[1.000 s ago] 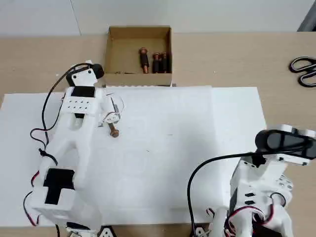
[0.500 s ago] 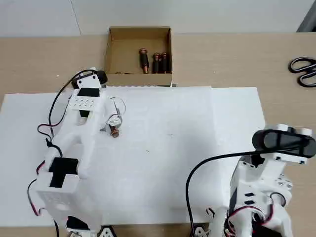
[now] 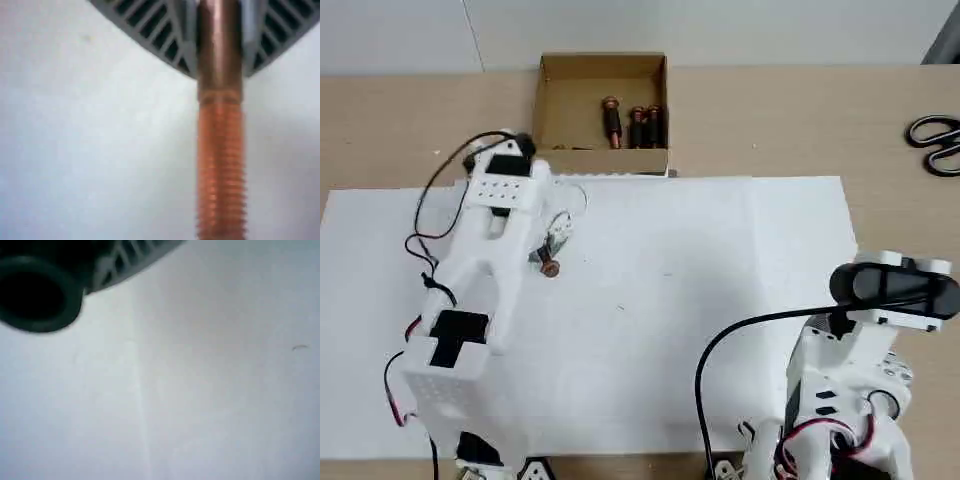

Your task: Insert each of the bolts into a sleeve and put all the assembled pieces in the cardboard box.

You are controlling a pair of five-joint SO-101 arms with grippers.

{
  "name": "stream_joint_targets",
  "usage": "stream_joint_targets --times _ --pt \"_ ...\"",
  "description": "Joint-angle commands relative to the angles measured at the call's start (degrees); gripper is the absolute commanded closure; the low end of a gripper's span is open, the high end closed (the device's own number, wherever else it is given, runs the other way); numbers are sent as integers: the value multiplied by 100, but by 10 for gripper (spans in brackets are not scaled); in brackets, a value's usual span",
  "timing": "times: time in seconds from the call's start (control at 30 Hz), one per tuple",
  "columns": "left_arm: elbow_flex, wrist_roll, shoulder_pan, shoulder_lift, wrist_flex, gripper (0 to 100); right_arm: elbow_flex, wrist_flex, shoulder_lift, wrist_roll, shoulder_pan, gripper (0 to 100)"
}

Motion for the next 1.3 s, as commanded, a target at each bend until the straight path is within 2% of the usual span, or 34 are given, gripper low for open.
stream_joint_targets --times 0.0,0.17,0.27,0.33,0.67,0.73,0.87,0.97,1.07,1.27 --pt "-813 1644 9 -62 703 994 -35 -48 -13 35 48 996" --pt "-1587 4580 -290 0 677 993 -35 -48 -13 26 48 996" --pt "-1798 5732 -527 -9 519 993 -35 -48 -13 26 48 996" --pt "-1833 6092 -677 -18 527 993 -35 -48 -13 26 48 996" --pt "-1833 6092 -800 0 527 976 -35 -40 -13 26 40 996" --pt "-1833 5864 -800 -9 510 915 -35 -40 -13 26 31 996" --pt "-1842 5468 -756 0 501 714 -35 -40 -13 26 31 996" --pt "-1842 5398 -756 -9 510 637 -35 -40 -13 26 31 996" --pt "-1842 4765 -835 -9 536 634 -35 -40 -13 26 40 996" --pt "-1842 2576 -958 -18 774 636 -35 -40 -13 26 48 996"
